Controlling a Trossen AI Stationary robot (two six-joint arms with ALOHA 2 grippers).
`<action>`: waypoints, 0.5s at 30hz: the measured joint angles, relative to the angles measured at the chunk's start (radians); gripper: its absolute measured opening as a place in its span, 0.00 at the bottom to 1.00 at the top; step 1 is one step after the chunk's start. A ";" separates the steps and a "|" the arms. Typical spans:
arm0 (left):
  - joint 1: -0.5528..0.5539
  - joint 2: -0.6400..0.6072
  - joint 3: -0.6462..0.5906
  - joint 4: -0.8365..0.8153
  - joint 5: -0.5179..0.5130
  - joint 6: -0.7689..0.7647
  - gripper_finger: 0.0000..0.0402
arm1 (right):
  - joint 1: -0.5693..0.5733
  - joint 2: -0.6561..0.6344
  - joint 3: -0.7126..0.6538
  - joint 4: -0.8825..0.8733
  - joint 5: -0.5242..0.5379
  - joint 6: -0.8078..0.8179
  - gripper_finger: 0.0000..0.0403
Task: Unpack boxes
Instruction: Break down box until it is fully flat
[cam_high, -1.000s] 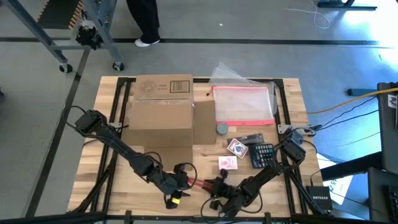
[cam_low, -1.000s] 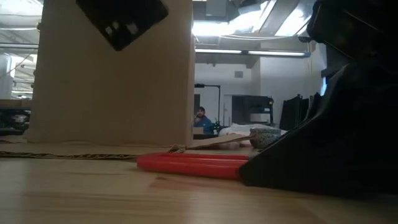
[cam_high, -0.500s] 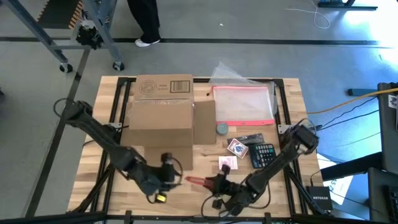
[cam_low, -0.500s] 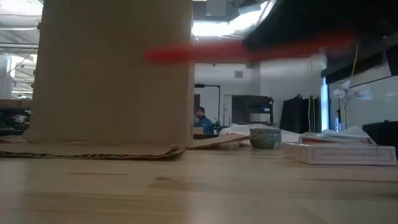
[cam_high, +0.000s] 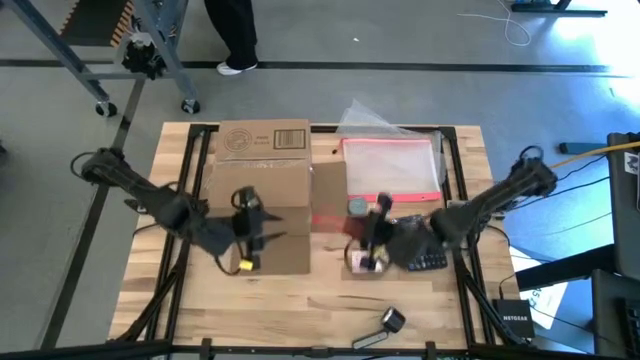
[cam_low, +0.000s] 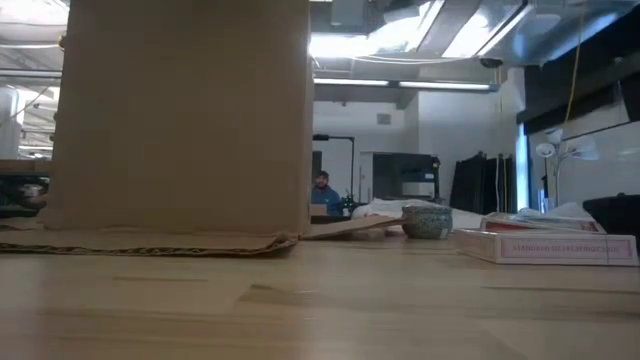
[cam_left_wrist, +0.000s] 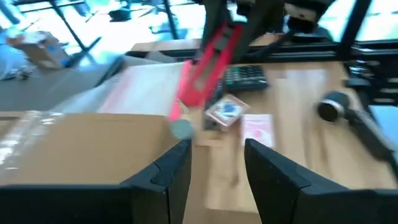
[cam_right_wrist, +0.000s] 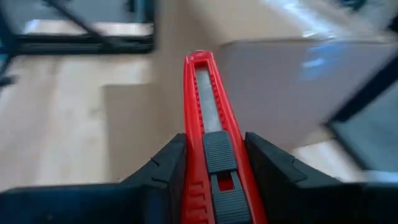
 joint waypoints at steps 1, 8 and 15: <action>0.019 -0.004 0.000 0.000 0.000 0.012 0.35 | -0.027 -0.025 0.000 -0.017 0.002 -0.018 0.34; 0.172 -0.003 0.037 -0.034 0.085 0.101 0.35 | -0.263 -0.144 0.000 -0.086 -0.052 -0.154 0.34; 0.401 -0.005 0.168 -0.224 0.212 0.068 0.35 | -0.523 -0.139 0.000 -0.068 -0.296 -0.352 0.34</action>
